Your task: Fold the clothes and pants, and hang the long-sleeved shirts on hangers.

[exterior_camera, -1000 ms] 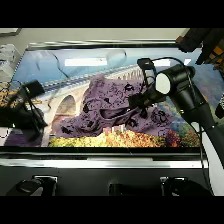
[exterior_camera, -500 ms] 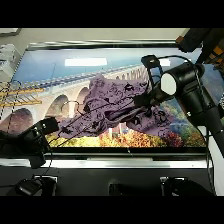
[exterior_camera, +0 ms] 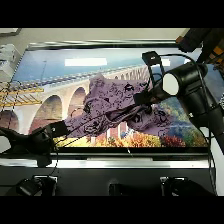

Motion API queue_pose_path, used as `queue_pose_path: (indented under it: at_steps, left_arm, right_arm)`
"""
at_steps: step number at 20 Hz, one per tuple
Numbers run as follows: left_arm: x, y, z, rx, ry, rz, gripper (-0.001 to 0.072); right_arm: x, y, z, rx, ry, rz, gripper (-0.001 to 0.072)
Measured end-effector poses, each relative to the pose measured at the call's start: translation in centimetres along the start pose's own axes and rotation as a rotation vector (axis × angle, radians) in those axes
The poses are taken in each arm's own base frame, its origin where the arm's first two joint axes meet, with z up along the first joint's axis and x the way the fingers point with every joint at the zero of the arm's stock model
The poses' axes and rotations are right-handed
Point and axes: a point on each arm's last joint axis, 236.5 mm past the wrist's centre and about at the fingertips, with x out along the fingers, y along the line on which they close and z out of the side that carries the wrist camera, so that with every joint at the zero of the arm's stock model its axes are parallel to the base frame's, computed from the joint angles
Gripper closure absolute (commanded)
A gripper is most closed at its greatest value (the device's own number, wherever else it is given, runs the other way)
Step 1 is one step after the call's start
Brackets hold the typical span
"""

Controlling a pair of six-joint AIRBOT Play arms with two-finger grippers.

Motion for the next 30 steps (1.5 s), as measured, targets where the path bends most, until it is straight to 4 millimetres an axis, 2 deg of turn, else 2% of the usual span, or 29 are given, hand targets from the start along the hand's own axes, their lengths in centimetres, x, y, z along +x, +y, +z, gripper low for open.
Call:
queue_pose_path:
  at_steps: [4,8,12,15,18,23,28,30]
  left_arm:
    - [0.5,0.3,0.5,0.008,0.001,-0.002,0.0688]
    - [1.6,0.8,1.1,-0.008,0.012,-0.015,0.0687]
    - [3.0,0.5,3.2,0.011,-0.014,-0.031,0.0687]
    - [4.1,-0.6,5.4,0.075,-0.043,-0.039,0.0687]
    - [5.0,-1.4,6.6,0.131,-0.050,-0.047,0.0687]
    - [5.4,-0.6,6.2,0.158,-0.014,-0.015,0.0687]
    - [4.3,2.1,4.9,0.061,-0.023,0.048,0.0688]
    - [3.9,2.6,5.2,0.047,-0.049,0.070,0.0688]
  right_arm:
    - [-0.5,0.1,0.1,-0.009,-0.015,0.009,0.0668]
    - [-2.2,0.4,0.4,-0.010,-0.062,0.034,0.0668]
    - [-4.8,1.7,0.7,-0.023,-0.132,0.111,0.0668]
    - [-6.5,3.5,0.8,-0.049,-0.170,0.196,0.0668]
    - [-7.9,4.9,0.6,-0.075,-0.193,0.260,0.0668]
    - [-10.3,5.5,0.3,-0.105,-0.247,0.302,0.0668]
    - [-12.0,5.4,-0.3,-0.114,-0.275,0.314,0.0668]
    - [-12.2,5.7,-0.5,-0.111,-0.273,0.326,0.0668]
